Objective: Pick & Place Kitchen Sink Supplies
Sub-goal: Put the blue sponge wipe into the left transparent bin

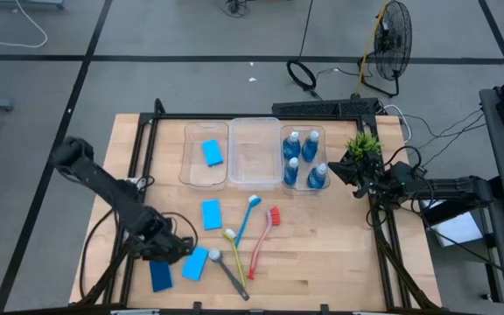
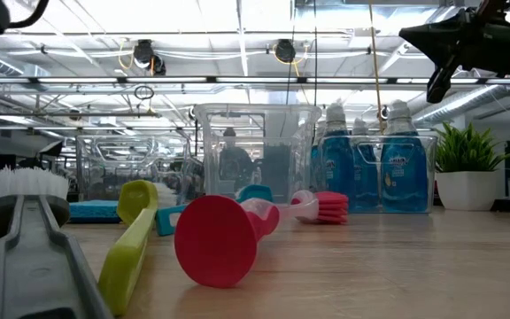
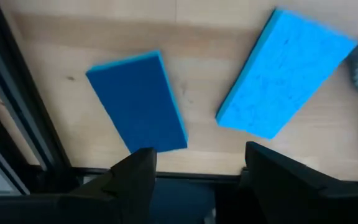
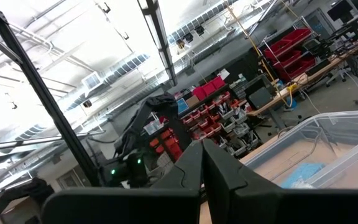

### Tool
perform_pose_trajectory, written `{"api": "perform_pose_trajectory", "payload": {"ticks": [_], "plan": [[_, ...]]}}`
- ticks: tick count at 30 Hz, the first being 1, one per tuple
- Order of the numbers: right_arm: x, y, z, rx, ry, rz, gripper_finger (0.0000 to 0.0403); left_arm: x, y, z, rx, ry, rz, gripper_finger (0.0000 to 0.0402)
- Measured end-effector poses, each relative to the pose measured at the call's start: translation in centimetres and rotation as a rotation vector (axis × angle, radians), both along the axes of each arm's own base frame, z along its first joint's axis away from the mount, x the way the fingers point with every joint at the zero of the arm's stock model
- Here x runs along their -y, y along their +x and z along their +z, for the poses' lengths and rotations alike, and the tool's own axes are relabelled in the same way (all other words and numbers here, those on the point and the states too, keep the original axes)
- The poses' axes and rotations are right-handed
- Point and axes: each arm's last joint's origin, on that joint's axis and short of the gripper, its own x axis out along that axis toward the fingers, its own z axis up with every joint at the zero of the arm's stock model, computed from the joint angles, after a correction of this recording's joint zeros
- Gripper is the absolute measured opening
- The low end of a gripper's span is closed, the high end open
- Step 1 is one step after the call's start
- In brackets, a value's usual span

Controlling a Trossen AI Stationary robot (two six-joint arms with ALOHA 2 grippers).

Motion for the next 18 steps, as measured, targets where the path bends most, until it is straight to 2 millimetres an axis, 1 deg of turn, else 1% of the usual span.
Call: {"api": "perform_pose_trajectory", "payload": {"ticks": [3, 7, 13, 18], "plan": [[0.0, 0.0, 0.0, 0.0, 0.0, 0.0, 0.0, 1.1, 0.6, -1.1, -0.013, -0.024, -0.017, 0.0248], [0.0, 0.0, 0.0, 0.0, 0.0, 0.0, 0.0, 2.3, 0.9, -3.0, -0.062, -0.003, -0.035, 0.0248], [0.0, 0.0, 0.0, 0.0, 0.0, 0.0, 0.0, 3.7, 0.3, -5.3, -0.204, 0.007, -0.07, 0.0248], [0.0, 0.0, 0.0, 0.0, 0.0, 0.001, 0.0, 4.5, 0.2, -7.3, -0.267, 0.042, -0.088, 0.0248]]}}
